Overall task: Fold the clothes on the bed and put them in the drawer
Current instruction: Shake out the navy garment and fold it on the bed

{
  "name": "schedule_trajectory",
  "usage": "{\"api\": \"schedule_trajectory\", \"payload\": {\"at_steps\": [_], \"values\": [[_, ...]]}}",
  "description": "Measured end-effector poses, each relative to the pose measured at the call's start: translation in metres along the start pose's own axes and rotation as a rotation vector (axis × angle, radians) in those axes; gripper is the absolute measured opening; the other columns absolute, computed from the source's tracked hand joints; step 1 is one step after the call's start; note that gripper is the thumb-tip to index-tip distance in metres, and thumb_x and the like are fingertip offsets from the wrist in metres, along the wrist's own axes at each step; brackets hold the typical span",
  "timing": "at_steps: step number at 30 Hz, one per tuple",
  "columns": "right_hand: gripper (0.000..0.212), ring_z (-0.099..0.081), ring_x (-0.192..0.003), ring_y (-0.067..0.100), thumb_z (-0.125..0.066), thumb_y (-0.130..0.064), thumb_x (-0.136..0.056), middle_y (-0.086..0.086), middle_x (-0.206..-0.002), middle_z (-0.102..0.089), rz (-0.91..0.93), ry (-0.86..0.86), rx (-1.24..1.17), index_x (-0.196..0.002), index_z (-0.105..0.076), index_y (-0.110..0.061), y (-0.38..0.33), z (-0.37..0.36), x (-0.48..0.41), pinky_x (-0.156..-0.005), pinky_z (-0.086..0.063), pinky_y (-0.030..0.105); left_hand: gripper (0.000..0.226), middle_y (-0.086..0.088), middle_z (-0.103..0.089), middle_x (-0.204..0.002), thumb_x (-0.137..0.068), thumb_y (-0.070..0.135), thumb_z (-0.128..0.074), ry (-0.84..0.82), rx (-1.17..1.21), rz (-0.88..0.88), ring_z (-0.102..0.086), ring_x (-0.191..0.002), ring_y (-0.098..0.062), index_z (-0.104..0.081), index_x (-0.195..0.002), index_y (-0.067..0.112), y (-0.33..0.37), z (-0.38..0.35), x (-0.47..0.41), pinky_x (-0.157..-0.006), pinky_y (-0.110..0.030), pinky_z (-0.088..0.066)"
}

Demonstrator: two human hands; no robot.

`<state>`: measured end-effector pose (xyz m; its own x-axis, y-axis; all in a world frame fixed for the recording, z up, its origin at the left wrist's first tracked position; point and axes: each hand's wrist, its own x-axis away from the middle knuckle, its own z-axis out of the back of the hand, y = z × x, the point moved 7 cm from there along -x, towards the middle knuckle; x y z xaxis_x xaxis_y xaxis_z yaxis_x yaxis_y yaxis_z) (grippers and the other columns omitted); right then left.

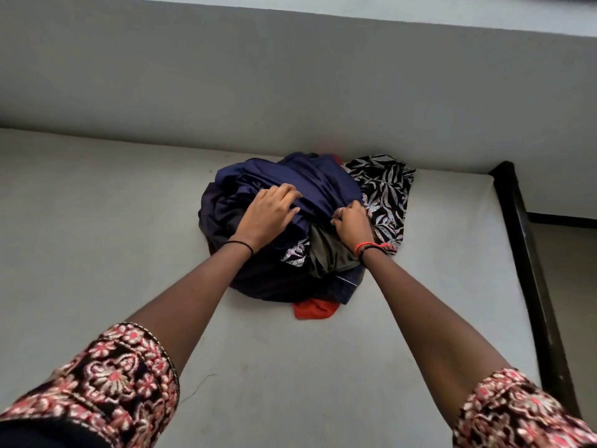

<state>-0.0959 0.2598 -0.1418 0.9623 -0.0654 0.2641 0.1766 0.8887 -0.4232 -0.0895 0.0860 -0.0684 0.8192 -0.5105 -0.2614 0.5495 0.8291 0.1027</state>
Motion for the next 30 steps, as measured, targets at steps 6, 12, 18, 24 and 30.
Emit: {"api": "schedule_trajectory", "payload": {"at_steps": [6, 12, 18, 24, 30], "values": [[0.017, -0.046, -0.07, 0.016, -0.048, -0.013, -0.097, 0.005, -0.074, -0.052, 0.115, 0.16, -0.545, -0.086, -0.057, -0.005, -0.012, 0.057, 0.05, -0.069, -0.039, 0.033, 0.058, -0.004, -0.055, -0.131, -0.084, 0.037, -0.065, -0.045, -0.016, -0.003, -0.054, -0.119, -0.02, -0.048, -0.135, 0.014, 0.02, 0.012, 0.006, -0.105, -0.036, -0.032], [0.022, -0.038, -0.068, 0.011, -0.039, -0.022, -0.1, 0.0, -0.074, -0.042, 0.068, 0.151, -1.046, -0.079, -0.045, -0.021, -0.026, 0.145, 0.101, -0.064, -0.035, 0.027, 0.052, -0.003, -0.059, -0.122, -0.09, 0.028, -0.059, -0.126, 0.042, 0.116, -0.054, -0.116, -0.021, -0.044, -0.138, 0.018, 0.051, 0.054, -0.013, -0.111, -0.041, -0.021], [0.027, -0.04, -0.057, 0.005, -0.04, -0.015, -0.101, -0.004, -0.067, -0.045, -0.062, 0.299, -1.26, -0.075, -0.045, -0.02, -0.022, 0.258, 0.135, -0.057, -0.039, 0.02, 0.023, -0.008, -0.062, -0.1, -0.092, 0.025, -0.051, 0.032, 0.415, 0.234, -0.06, -0.096, -0.026, -0.068, -0.103, 0.014, 0.084, 0.144, -0.055, -0.088, -0.038, -0.038], [0.027, -0.045, -0.058, 0.004, -0.042, -0.015, -0.1, -0.001, -0.07, -0.047, -0.007, 0.372, -1.061, -0.073, -0.047, -0.017, -0.02, 0.368, 0.175, -0.057, -0.039, 0.018, 0.013, 0.009, -0.048, -0.064, -0.096, 0.013, -0.051, 0.014, 0.827, 0.234, -0.045, -0.06, -0.008, -0.053, -0.083, 0.014, 0.128, 0.245, -0.09, -0.062, -0.026, -0.031], [0.013, -0.055, -0.068, 0.013, -0.054, -0.017, -0.095, 0.001, -0.077, -0.059, 0.004, 0.571, -0.802, -0.082, -0.053, -0.018, -0.016, 0.467, 0.23, -0.066, -0.049, 0.019, 0.018, 0.007, -0.054, -0.068, -0.095, 0.015, -0.055, 0.014, 1.02, 0.203, -0.045, -0.06, 0.003, -0.058, -0.077, 0.017, 0.171, 0.35, -0.124, -0.056, -0.014, -0.036]]}}
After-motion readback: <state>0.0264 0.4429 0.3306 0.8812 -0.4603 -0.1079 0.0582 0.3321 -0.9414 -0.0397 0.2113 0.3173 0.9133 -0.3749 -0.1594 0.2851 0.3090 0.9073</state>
